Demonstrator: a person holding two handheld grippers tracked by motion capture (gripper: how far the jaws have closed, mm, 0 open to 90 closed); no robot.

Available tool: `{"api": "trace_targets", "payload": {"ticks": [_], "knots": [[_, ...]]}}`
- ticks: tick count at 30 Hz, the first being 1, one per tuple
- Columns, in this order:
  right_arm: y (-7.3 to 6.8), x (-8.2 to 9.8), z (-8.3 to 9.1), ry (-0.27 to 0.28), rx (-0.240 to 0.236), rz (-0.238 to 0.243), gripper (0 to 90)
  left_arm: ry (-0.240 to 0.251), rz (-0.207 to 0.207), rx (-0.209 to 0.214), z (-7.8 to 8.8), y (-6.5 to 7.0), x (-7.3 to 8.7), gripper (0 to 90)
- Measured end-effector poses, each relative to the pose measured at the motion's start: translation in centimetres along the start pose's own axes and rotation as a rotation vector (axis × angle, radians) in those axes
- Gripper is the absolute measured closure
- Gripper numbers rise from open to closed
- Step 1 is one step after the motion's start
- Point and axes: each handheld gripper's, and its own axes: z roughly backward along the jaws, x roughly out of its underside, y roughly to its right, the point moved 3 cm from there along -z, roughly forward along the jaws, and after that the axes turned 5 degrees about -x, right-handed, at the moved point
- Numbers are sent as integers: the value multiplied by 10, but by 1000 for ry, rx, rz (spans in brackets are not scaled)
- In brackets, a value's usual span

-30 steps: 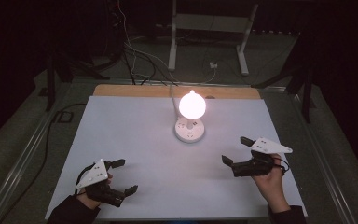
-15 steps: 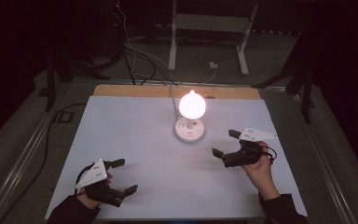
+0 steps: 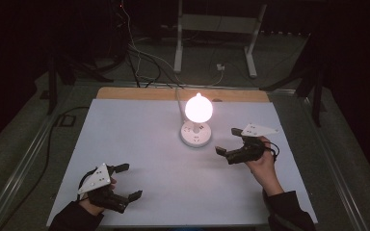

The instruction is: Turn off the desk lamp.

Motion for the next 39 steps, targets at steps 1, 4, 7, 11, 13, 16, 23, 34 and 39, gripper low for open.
{"api": "trace_targets", "payload": {"ticks": [1,4,7,11,13,16,23,34,39], "knots": [[1,0,-2,-5,2,3,0,-2,0,0,0,0,0,5],[3,-1,-5,-3,-15,-6,0,-3,1,1,0,0,0,5],[7,-1,-12,-20,-17,-2,0,2,3,2,0,0,0,5],[10,1,-20,-42,-30,-5,0,3,2,3,0,0,-1,5],[12,2,-24,-46,-39,-8,0,2,2,3,1,0,-1,5],[15,3,-29,-47,-59,-38,0,5,3,3,1,0,-1,5],[24,8,-41,-55,-8,-70,0,8,8,2,2,0,-1,5],[41,13,-60,-36,52,-118,115,6,6,1,2,0,-1,5],[47,15,-66,-48,81,-131,321,4,5,-3,2,0,-1,5]]}}
